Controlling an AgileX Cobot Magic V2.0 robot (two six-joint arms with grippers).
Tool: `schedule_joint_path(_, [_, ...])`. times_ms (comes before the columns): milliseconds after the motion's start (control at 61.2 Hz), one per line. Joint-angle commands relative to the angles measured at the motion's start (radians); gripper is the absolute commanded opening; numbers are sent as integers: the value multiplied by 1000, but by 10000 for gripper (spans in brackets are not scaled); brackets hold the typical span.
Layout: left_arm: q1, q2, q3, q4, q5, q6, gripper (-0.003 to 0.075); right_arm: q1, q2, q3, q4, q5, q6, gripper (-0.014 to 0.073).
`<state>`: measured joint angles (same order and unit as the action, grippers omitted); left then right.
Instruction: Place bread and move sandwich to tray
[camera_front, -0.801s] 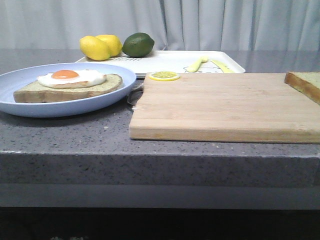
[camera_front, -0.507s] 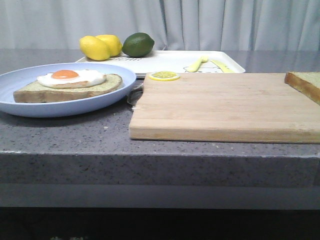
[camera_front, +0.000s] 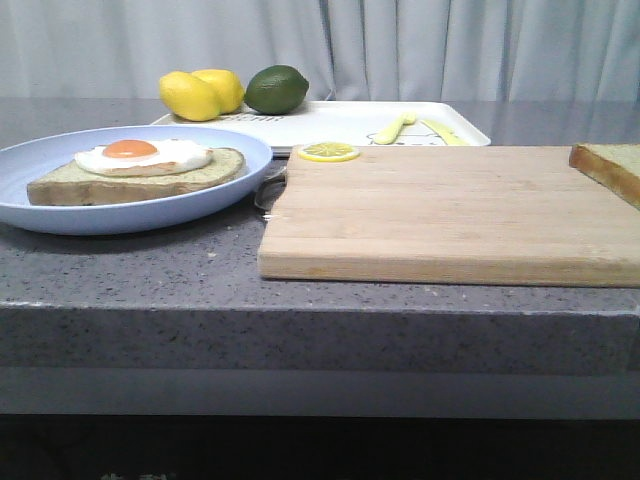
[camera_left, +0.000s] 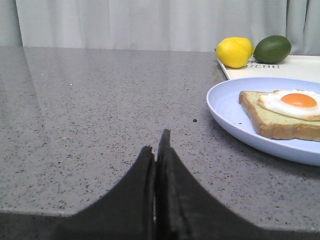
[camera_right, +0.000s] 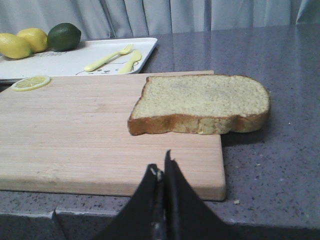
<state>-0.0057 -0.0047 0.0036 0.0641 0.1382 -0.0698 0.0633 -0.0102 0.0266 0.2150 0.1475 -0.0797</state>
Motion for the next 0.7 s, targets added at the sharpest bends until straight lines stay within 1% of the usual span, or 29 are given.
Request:
schedule_joint_path(0, [3,-22,3,9,-93,3,-20,-5,-17,-2,2,-72,-2,-60])
schedule_joint_path(163, [3,-22,3,9,-104,3,-20,-5,-17,-2,2,-72,-2,-60])
schedule_joint_path(278, [3,-22,3,7,-138,3,-20,-5,-17,-2,2,-83,-2,-60])
schedule_joint_path(409, [3,-22,1,-93,-210,-6,-20,-5,-17,-7,3,-92,-2,-60])
schedule_joint_path(458, [3,-22,-8,-99,-217,-6,-20,-5,-17,-21,4,-89,-2,-60])
schedule_joint_path(540, [3,-22,-44,-100,-212,-6,-20,-5,-17,-62,4,-77,-2,-60])
schedule_joint_path(687, [3,-13,-170,-100,-166,-6,-20,-5,-17,-165,4,-47,-2,-60])
